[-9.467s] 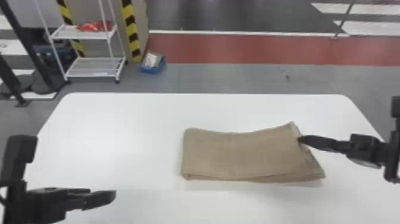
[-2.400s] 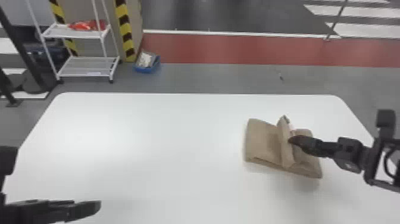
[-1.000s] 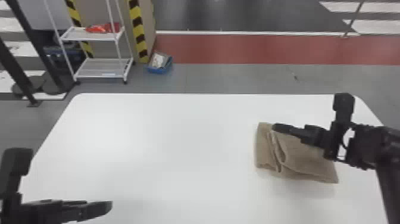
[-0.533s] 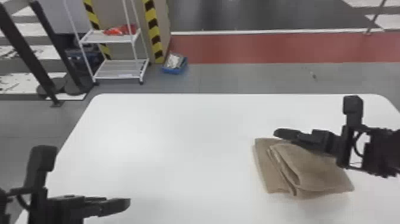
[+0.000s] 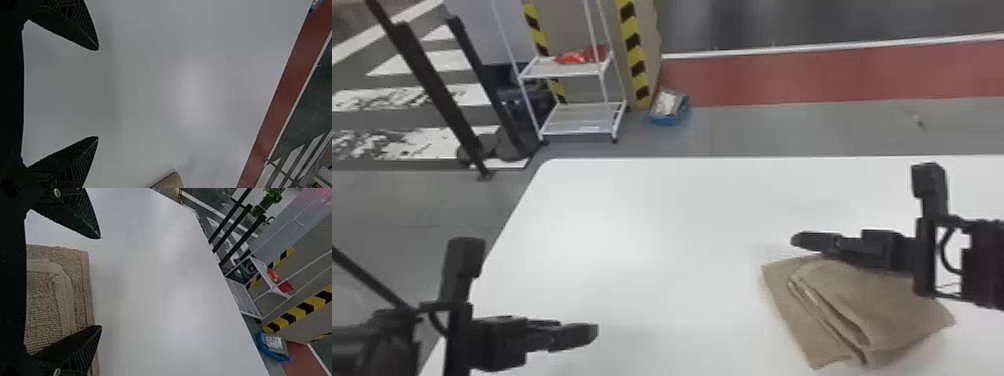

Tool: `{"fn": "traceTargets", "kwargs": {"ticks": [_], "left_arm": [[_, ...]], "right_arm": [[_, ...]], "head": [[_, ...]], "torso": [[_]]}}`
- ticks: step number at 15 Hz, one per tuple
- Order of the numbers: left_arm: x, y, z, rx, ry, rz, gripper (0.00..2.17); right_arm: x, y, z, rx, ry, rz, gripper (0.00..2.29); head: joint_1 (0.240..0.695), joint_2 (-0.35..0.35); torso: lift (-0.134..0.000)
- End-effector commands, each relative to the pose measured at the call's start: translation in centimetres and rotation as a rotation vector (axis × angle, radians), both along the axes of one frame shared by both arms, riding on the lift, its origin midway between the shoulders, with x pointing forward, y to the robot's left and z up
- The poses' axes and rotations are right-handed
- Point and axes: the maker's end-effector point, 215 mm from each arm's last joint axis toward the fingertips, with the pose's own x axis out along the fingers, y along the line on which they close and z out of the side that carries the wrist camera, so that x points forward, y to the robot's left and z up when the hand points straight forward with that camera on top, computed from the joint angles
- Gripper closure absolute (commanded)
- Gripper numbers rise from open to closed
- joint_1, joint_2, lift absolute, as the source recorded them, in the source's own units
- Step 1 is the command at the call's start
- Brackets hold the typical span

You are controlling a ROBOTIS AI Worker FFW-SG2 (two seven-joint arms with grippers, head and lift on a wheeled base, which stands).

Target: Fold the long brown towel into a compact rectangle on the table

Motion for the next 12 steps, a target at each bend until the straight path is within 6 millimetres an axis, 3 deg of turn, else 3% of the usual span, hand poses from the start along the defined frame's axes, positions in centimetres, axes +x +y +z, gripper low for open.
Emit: {"fn": "traceTargets", "kwargs": {"ticks": [1, 7, 9, 10, 12], "left_arm": [[0.0, -0.1, 0.1, -0.002, -0.001, 0.001, 0.07], [0.3, -0.1, 0.3, -0.005, -0.007, 0.001, 0.07], [0.3, 0.0, 0.3, -0.004, -0.006, 0.004, 0.07], [0.3, 0.0, 0.3, -0.004, -0.006, 0.003, 0.07], [0.3, -0.1, 0.3, -0.006, -0.006, -0.001, 0.07]], "right_arm": [[-1.2, 1.9, 0.4, -0.003, 0.0, 0.047, 0.07], [-5.7, 4.9, 1.3, 0.014, 0.059, 0.169, 0.07], [-7.1, 3.5, 3.9, 0.041, 0.041, 0.178, 0.07], [-7.8, 1.4, 4.9, 0.031, 0.05, 0.154, 0.07], [-6.3, -3.4, 7.7, -0.023, -0.048, 0.088, 0.08]], "head": [[0.695, 0.216], [0.695, 0.295], [0.695, 0.309], [0.695, 0.312], [0.695, 0.292]], "torso": [[-0.124], [-0.124], [-0.124], [-0.124], [-0.124]]}}
